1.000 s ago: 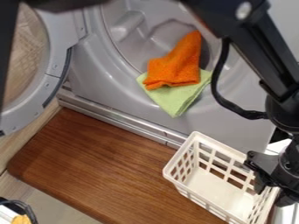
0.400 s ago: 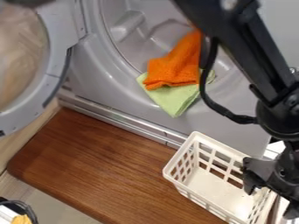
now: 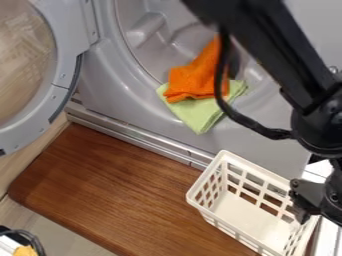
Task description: Move the white basket to the upper right of the table
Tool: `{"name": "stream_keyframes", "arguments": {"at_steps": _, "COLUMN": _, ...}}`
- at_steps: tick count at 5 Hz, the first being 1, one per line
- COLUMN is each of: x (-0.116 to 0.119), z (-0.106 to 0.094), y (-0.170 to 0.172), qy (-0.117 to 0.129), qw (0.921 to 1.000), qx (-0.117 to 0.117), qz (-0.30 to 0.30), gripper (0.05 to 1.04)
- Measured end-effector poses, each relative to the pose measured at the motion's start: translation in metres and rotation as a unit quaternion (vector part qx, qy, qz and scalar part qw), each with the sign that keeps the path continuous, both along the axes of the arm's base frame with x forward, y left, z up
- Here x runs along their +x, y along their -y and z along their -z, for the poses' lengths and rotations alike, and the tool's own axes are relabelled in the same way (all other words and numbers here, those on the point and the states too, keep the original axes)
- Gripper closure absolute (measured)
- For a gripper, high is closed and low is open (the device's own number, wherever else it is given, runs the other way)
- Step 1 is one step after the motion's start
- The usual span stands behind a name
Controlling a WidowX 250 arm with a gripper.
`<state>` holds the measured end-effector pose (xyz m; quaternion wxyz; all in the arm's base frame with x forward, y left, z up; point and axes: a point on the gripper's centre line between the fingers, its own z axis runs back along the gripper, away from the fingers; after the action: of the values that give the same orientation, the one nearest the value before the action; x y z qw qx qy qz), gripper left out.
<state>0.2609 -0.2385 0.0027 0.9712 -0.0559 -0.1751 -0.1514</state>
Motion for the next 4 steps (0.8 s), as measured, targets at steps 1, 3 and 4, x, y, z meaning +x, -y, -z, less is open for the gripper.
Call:
{"name": "stream_keyframes", "arguments": {"at_steps": 1, "x": -0.009, "z": -0.021, "y": -0.011, "qy": 0.022, "qw": 0.9995, "qx": -0.019, "qz": -0.012, "gripper": 0.083}}
{"name": "stream_keyframes", "arguments": {"at_steps": 3, "x": -0.012, "z": -0.053, "y": -0.047, "qy": 0.078, "qw": 0.9911, "qx": -0.066, "qz": -0.085, "gripper": 0.083}}
{"name": "stream_keyframes", "arguments": {"at_steps": 4, "x": -0.008, "z": -0.069, "y": -0.052, "qy": 0.109, "qw": 0.9866, "qx": -0.06, "qz": -0.105, "gripper": 0.083}}
